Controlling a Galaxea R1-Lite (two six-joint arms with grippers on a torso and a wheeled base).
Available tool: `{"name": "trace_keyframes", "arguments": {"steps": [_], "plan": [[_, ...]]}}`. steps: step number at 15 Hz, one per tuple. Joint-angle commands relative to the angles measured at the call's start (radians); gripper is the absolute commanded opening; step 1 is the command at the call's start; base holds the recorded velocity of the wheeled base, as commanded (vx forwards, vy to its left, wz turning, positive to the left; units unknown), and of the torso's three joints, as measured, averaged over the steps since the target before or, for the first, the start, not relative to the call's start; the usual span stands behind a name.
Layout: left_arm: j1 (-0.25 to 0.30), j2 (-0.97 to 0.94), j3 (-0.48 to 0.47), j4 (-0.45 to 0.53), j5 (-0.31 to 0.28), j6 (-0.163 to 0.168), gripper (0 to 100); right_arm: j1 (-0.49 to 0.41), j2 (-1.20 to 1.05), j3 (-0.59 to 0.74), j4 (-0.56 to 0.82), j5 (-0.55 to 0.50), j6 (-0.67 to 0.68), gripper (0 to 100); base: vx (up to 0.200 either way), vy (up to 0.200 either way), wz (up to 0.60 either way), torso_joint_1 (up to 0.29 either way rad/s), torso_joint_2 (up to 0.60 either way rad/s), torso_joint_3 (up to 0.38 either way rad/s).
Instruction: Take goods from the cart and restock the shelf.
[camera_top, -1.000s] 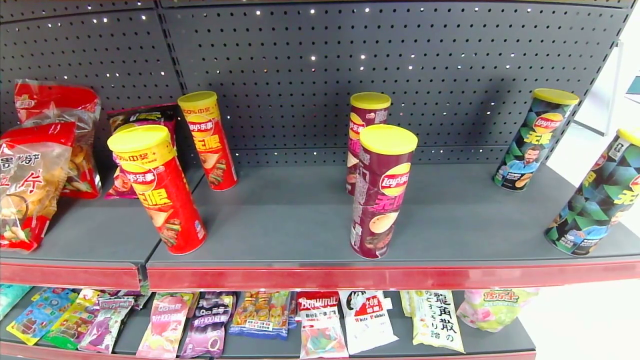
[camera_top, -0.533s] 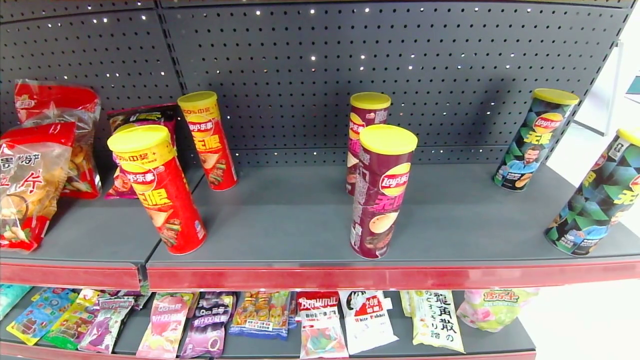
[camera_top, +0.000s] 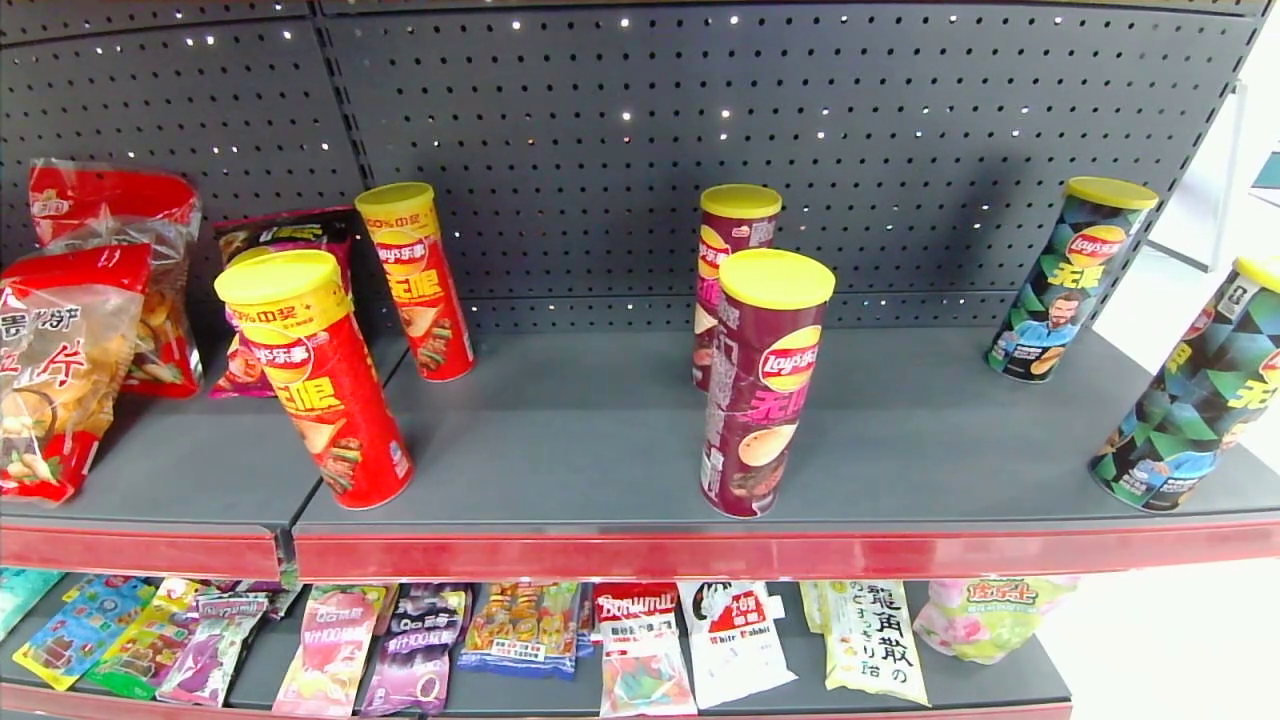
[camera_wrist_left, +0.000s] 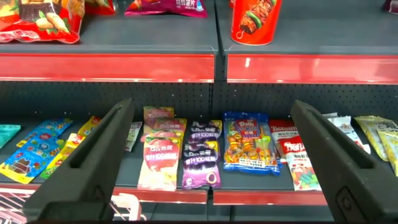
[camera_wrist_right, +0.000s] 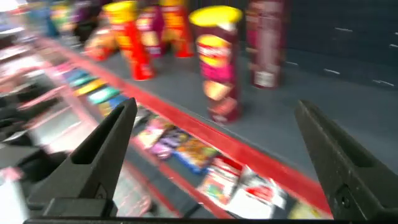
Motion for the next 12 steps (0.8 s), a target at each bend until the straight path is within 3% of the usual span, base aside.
{"name": "trace_keyframes", "arguments": {"steps": [1,4,10,12], "plan": [[0.001,-0.001,0.0,0.0,0.0,0.0,100,0.076,0.39,-0.083,-0.173,0.177,0.006,100,0.0,0.0,0.0,0.0,0.0,0.0],[-0.001,-0.001,0.0,0.0,0.0,0.0,100,0.076,0.582,-0.076,-0.306,0.335,-0.034,100,0.0,0.0,0.0,0.0,0.0,0.0],[-0.001,-0.001,0.0,0.0,0.0,0.0,100,0.046,0.764,-0.135,-0.316,0.573,-0.25,100,0.0,0.0,0.0,0.0,0.0,0.0],[-0.001,-0.001,0.0,0.0,0.0,0.0,100,0.044,0.809,-0.19,-0.316,0.591,-0.253,100,0.0,0.0,0.0,0.0,0.0,0.0]]}}
